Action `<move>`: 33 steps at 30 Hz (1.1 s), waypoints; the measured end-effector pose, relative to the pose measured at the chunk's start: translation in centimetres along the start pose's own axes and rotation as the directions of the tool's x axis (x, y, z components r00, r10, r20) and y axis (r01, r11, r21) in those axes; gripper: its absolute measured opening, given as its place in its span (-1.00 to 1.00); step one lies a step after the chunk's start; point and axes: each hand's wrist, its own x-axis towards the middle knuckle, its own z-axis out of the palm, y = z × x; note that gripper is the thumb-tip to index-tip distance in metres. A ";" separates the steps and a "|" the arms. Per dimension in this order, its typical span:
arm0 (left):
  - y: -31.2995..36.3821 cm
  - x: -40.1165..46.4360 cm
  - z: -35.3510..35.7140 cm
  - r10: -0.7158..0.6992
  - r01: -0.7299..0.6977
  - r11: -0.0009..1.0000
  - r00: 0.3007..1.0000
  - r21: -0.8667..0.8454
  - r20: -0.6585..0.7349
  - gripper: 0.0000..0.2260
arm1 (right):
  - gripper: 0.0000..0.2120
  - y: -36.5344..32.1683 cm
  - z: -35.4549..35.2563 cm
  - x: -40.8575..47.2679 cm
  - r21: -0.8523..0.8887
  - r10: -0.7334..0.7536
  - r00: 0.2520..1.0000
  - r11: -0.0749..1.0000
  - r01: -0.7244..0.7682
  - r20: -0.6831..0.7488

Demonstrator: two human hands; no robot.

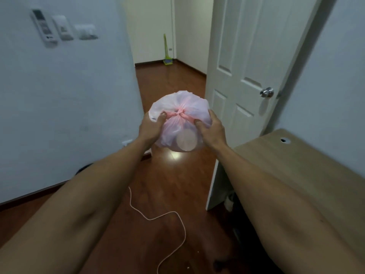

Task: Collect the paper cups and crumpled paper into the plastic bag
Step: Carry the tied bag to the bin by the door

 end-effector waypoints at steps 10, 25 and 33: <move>-14.5 4.1 -16.7 -0.247 0.274 0.958 0.940 0.088 -0.234 -0.28 | -0.26 -6.7 20.9 0.3 0.036 -0.057 0.975 0.998 0.050 0.216; -29.7 10.7 -36.5 -0.436 0.517 0.855 0.756 0.038 -0.488 -0.25 | -0.31 -14.1 51.6 4.5 0.062 -0.090 0.815 0.996 0.067 0.573; -40.0 19.8 -43.6 -0.545 0.593 0.801 0.664 -0.084 -0.511 -0.09 | -0.31 -16.8 65.1 10.0 0.026 -0.071 0.773 0.997 0.071 0.631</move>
